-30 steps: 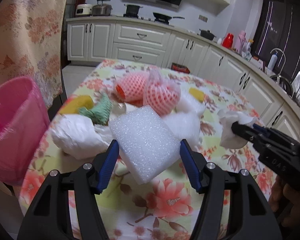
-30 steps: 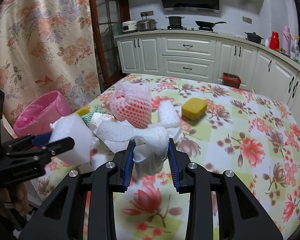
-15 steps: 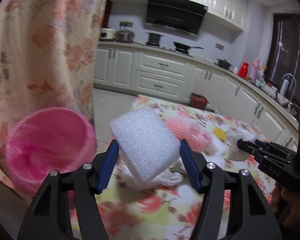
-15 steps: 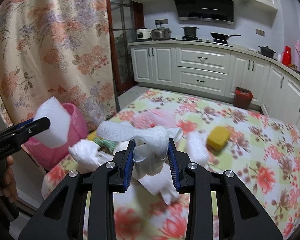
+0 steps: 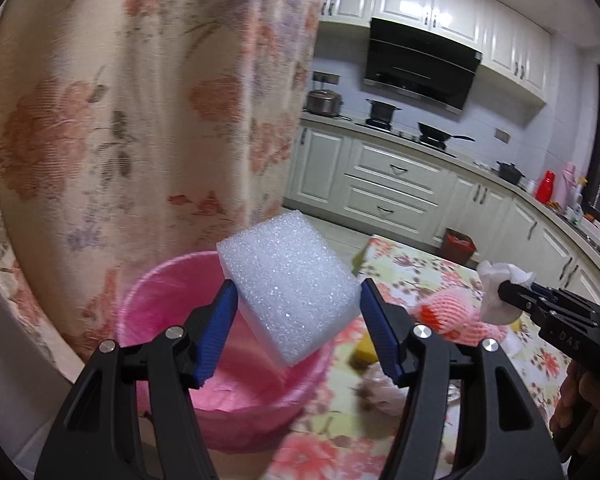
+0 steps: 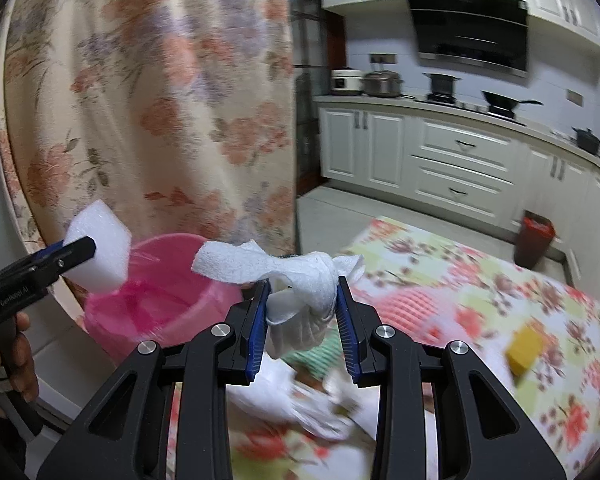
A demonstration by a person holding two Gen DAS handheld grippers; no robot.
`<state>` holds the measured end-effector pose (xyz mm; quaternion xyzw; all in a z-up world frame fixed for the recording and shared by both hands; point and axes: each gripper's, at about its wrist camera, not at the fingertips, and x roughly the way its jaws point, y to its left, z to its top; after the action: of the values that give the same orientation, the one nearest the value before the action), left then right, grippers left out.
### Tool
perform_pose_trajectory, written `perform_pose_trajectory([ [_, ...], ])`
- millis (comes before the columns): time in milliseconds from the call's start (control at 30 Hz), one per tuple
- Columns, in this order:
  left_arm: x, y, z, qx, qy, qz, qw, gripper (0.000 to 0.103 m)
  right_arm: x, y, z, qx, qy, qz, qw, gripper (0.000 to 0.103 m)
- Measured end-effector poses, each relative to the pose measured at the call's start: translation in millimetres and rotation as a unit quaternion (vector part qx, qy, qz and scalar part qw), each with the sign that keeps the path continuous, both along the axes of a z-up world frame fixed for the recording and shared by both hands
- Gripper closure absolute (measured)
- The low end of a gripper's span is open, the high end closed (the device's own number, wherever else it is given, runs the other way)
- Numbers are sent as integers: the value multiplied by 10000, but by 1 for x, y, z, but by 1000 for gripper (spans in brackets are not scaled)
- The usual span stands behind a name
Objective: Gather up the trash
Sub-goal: 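Carry the foam block with the left tool while the right tool carries the tissue to the pink bin, then open both tools over the pink bin and return them to the table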
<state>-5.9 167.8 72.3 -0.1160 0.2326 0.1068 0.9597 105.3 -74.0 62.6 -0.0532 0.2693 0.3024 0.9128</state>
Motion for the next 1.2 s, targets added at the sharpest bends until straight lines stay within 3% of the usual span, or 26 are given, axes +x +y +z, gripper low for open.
perform_pose_trajectory([
  [500,-7,53,-2,-89,26,405,9991,42,5,125,-6,-40,172,1011,9947,71],
  [833,-7,67,-8,-172,61,508,9985,41,10,170,-20,-142,275,1342,9905,70],
  [900,-8,69,-9,-232,33,508,9984,39,12,174,-21,-177,289,1364,9901,66],
  [967,-8,71,-9,-290,10,539,9981,31,13,175,-21,-163,281,1351,9903,50],
  [1000,-9,73,-9,-302,-5,567,9979,29,13,175,-21,-153,261,1329,9907,48],
  [1200,-8,74,-8,-323,-3,600,9977,29,19,169,-22,-152,288,1228,9919,46],
])
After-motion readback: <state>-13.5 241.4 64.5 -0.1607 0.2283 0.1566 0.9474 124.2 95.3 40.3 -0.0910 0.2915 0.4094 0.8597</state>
